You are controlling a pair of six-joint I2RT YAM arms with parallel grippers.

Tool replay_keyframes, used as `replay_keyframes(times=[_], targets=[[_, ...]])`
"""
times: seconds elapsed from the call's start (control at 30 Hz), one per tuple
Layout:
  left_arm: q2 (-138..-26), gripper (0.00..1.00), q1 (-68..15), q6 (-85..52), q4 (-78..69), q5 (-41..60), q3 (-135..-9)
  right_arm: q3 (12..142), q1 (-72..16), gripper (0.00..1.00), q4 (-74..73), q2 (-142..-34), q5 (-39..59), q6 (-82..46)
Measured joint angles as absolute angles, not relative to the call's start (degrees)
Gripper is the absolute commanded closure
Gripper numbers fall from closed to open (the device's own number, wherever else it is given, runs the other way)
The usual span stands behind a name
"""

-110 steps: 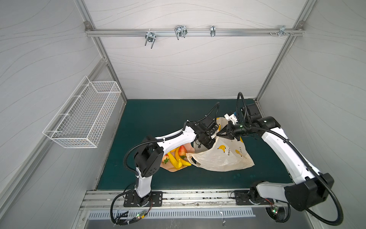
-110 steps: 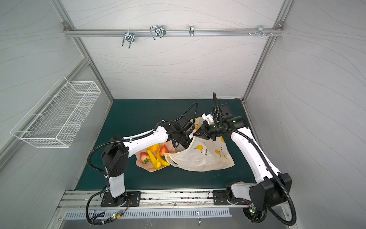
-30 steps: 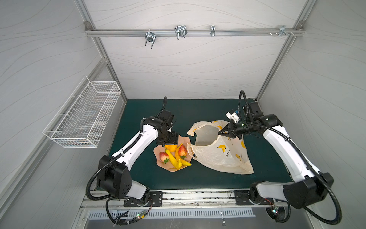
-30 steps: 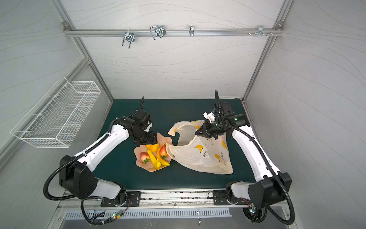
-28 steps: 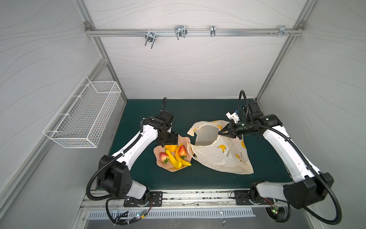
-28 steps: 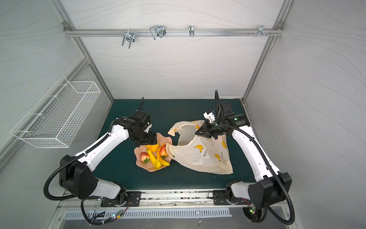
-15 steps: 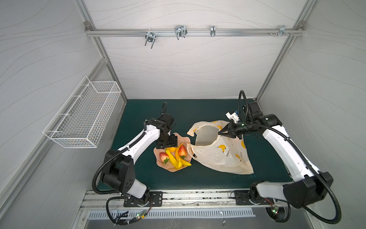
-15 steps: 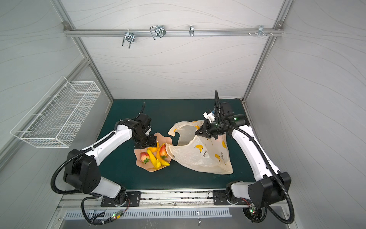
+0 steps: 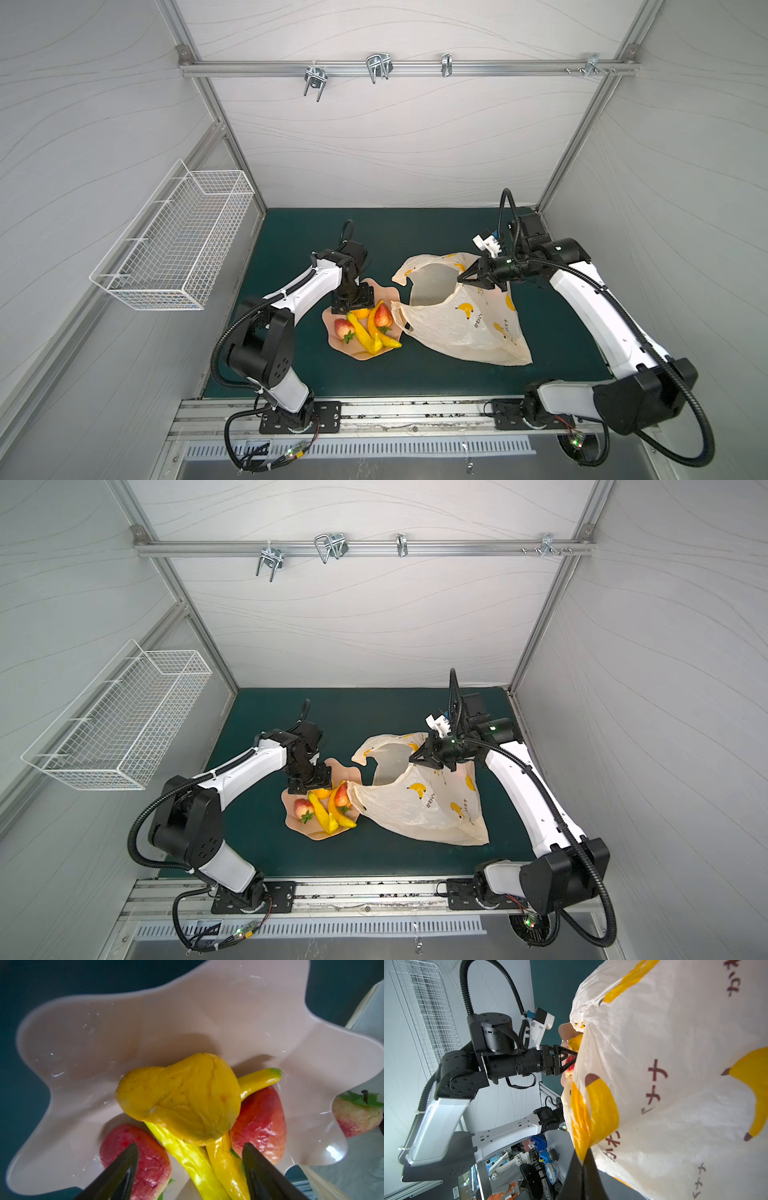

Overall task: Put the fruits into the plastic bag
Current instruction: 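Lower the left gripper onto the yellow pear and close on it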

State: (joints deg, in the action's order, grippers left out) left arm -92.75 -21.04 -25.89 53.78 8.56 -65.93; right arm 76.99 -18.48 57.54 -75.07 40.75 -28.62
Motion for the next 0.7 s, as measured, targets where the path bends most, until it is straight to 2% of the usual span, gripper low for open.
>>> replay_keyframes(times=[0.7], targets=[[-98.1,0.23,-21.0,-26.1,49.8,5.8,-66.1,77.7,-18.2,1.0,57.7,-75.3,41.0,-28.4]])
